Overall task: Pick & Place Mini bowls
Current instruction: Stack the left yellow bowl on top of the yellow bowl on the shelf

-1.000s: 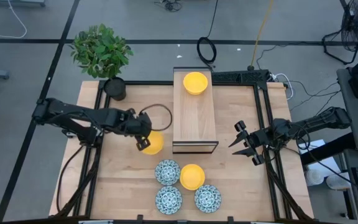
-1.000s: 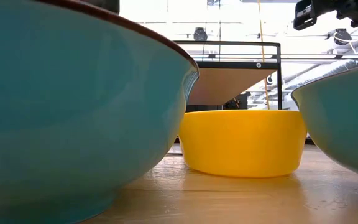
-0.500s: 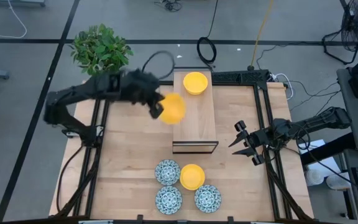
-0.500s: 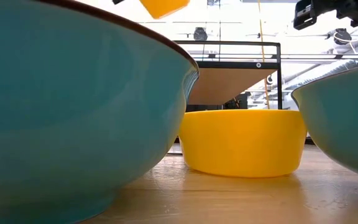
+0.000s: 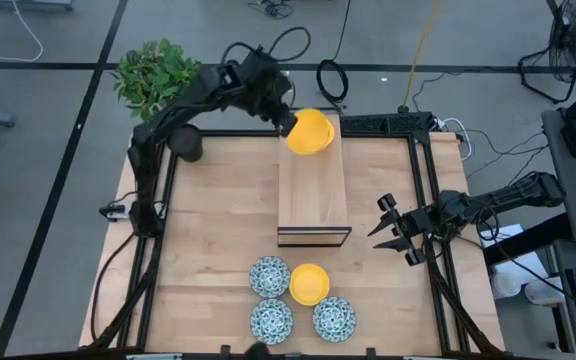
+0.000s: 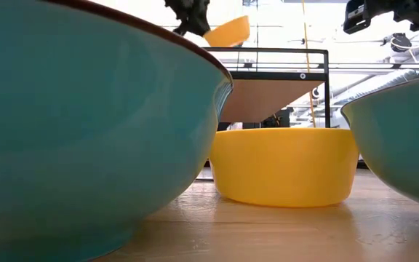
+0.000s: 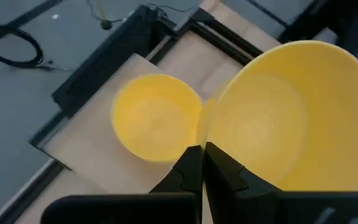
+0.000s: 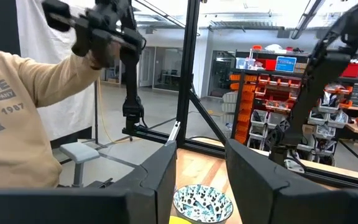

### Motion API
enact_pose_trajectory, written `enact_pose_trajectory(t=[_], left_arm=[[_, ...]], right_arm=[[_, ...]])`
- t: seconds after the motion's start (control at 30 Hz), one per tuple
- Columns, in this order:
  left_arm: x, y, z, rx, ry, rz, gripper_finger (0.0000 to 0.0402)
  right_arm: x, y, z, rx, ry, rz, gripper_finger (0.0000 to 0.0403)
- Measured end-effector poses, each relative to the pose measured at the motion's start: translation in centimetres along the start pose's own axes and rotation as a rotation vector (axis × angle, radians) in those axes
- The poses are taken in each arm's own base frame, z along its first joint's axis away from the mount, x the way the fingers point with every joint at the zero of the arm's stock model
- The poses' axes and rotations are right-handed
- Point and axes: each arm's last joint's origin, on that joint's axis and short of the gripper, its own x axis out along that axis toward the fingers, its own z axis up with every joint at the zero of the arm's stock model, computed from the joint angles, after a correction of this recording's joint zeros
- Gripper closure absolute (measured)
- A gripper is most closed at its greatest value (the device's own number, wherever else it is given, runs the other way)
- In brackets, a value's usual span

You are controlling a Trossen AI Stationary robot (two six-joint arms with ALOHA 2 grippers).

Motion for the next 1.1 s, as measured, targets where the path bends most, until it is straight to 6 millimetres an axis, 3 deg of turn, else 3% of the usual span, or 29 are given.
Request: enact_pose_trajectory(t=[0.23, 0.47, 0.77, 1.1], left_arm=[[4.0, 4.3, 0.5, -0.08, 0.028, 0.063, 0.0397], [7.0, 6.0, 0.7, -0.08, 0.014, 0.09, 0.0398], [9.2, 6.5, 0.2, -0.081, 0.053, 0.101, 0.0395], [9.4, 5.8, 0.0, -0.061, 0.065, 0.12, 0.0389]], right_arm=[[0.0, 0.0, 0.0, -0.003, 0.0, 0.0, 0.0277], [0.0, 0.0, 0.0, -0.011, 0.001, 0.0, 0.0277], [0.0, 0.0, 0.0, -0.026, 0.002, 0.0, 0.0277], [0.0, 0.0, 0.0, -0.026, 0.002, 0.0, 0.0277]])
